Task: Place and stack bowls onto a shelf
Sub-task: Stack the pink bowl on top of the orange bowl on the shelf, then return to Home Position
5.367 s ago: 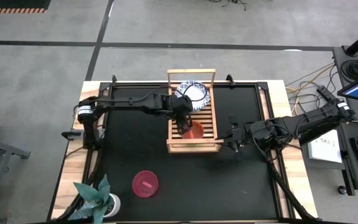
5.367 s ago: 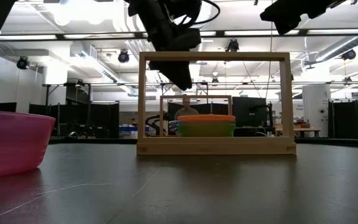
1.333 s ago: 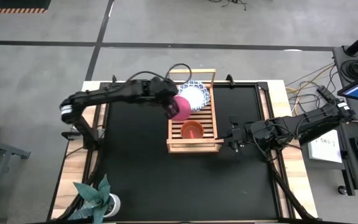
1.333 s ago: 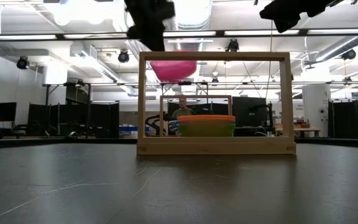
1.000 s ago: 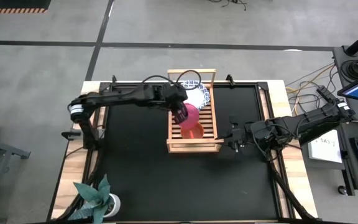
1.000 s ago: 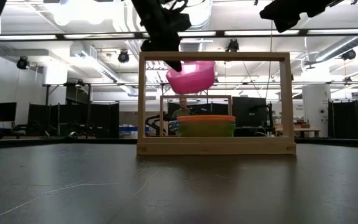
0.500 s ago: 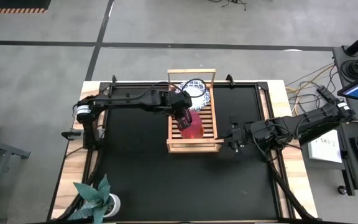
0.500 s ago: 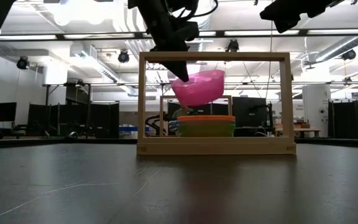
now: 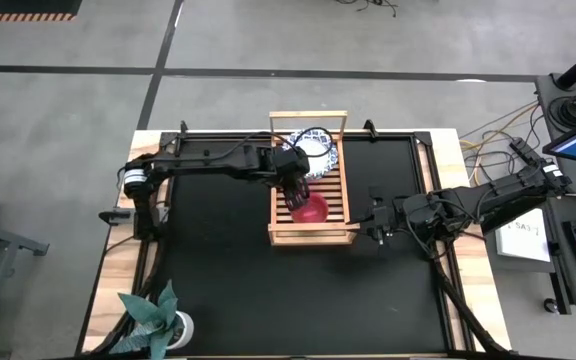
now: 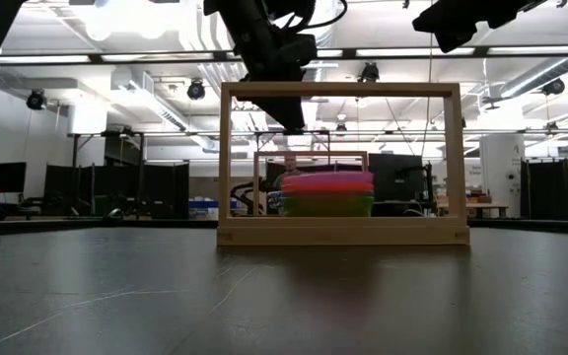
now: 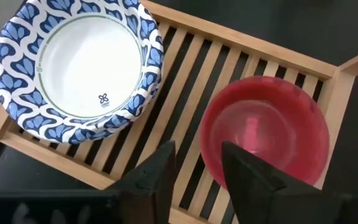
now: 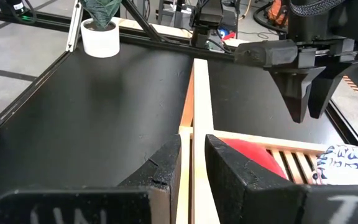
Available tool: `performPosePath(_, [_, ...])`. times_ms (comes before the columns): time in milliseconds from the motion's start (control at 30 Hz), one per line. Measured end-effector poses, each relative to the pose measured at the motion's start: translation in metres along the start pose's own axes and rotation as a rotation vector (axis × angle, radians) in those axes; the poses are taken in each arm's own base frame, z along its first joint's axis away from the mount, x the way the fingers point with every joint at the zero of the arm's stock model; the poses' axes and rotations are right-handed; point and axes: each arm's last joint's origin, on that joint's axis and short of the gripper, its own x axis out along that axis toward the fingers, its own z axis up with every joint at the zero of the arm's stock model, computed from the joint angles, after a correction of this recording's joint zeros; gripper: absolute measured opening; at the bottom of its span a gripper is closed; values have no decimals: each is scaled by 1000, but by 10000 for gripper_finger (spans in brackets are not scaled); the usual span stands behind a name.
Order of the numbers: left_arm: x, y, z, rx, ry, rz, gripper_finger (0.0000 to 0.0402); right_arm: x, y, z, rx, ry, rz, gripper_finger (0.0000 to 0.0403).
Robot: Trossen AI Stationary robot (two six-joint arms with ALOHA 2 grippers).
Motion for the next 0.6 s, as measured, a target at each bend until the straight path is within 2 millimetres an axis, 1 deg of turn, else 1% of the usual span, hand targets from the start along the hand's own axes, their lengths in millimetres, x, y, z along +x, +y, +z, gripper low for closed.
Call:
performPosePath(133, [0,0,0,25,4,0,128,0,0,0,0,0,0,61])
performPosePath(300, [-1,-2,-2,44,19,0,128,0,0,0,-3,2,0,61])
performPosePath(367, [-4,-6,-5,66,28,-4,125,0,0,-1,-17,5,1,61])
performPosePath(467, [-23,-18,-7,137,-1,-40,117,1,0,-4,-49,12,1,61])
performPosePath(533, [-40,-27,-9,201,-38,-66,109,1,1,-8,-69,20,3,61])
performPosePath(600, [-57,-38,-18,293,-69,-93,99,-1,1,-11,-83,21,4,61])
